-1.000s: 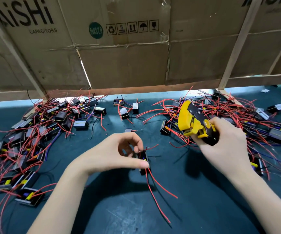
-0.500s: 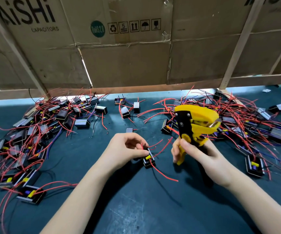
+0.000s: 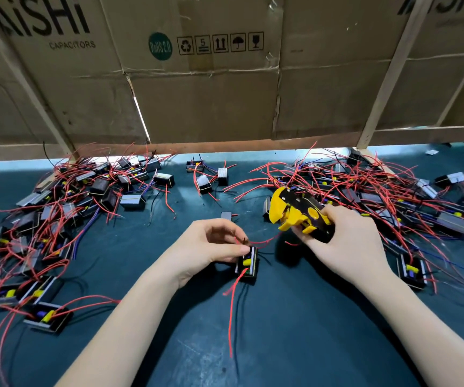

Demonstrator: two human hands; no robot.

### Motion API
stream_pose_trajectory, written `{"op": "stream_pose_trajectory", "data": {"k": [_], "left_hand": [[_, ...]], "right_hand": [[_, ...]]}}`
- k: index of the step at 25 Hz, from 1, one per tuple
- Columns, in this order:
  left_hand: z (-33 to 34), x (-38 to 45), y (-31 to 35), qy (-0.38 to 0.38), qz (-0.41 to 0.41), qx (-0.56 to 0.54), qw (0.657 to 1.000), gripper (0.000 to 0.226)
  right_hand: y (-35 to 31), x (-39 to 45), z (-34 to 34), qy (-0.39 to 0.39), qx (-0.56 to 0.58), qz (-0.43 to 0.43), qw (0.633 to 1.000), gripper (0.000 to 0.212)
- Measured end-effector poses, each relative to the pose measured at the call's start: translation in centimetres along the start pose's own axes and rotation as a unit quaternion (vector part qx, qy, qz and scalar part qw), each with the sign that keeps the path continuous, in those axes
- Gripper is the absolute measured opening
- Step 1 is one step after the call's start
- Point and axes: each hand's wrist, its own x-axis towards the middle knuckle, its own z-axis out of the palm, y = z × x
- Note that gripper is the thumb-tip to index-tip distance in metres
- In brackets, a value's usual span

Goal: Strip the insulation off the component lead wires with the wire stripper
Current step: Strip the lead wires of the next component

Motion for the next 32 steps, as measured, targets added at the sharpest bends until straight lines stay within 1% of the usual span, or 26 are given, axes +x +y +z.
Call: {"op": "stream_pose_trajectory", "data": {"k": [3, 6, 7, 9, 10, 12, 14, 19, 21, 24, 27, 30, 32], "left_hand": [[0.1, 0.0, 0.0, 0.02, 0.0, 0.017, 1.0, 0.015], [0.1, 0.0, 0.4, 0.044, 0.032, -0.033, 0.998, 0.012], [0.0, 0.0, 0.7, 0.038, 0.044, -0.066, 0.996, 0.013], [0.0, -0.2, 0.9, 0.001, 0.056, -0.129, 0.99, 0.016], [0.1, -0.2, 1.0, -0.018, 0.056, -0.143, 0.988, 0.014], [0.7, -0.4, 1.0, -0.038, 0.059, -0.133, 0.989, 0.009], [1.3, -0.4, 1.1, -0.038, 0.055, -0.112, 0.991, 0.008], [1.8, -0.3, 1.0, 0.01, 0.048, -0.089, 0.995, 0.006], [2.0, -0.2, 0.8, 0.025, 0.04, -0.084, 0.995, 0.01], [2.3, -0.1, 0.7, 0.027, 0.035, -0.067, 0.997, 0.015], [2.6, -0.2, 0.7, 0.029, 0.036, -0.056, 0.997, 0.012], [2.6, -0.2, 0.8, 0.033, 0.031, -0.046, 0.998, 0.003], [2.6, -0.2, 0.9, 0.035, 0.03, -0.037, 0.998, 0.008]], "right_hand": [[0.2, -0.3, -0.4, 0.04, -0.014, 0.008, 0.999, 0.044], [0.7, -0.1, -0.8, 0.074, -0.056, 0.027, 0.995, 0.045], [0.8, -0.1, -0.8, 0.078, -0.077, 0.036, 0.993, 0.045], [1.0, 0.0, -0.8, 0.077, -0.122, 0.047, 0.988, 0.045], [1.0, 0.0, -0.6, 0.078, -0.138, 0.046, 0.986, 0.046], [0.9, -0.1, -0.3, 0.087, -0.151, 0.028, 0.984, 0.046], [0.5, -0.2, 0.0, 0.104, -0.154, 0.004, 0.983, 0.044], [-0.7, -0.6, 0.6, 0.126, -0.157, -0.042, 0.979, 0.041], [-0.8, -0.5, 0.6, 0.124, -0.159, -0.049, 0.978, 0.041], [-0.6, -0.5, 0.4, 0.127, -0.165, -0.055, 0.977, 0.04], [-0.8, -0.5, 0.1, 0.125, -0.172, -0.066, 0.975, 0.039], [-0.8, -0.5, -0.1, 0.111, -0.177, -0.069, 0.975, 0.037], [-0.8, -0.5, -0.3, 0.09, -0.179, -0.072, 0.977, 0.037]]}}
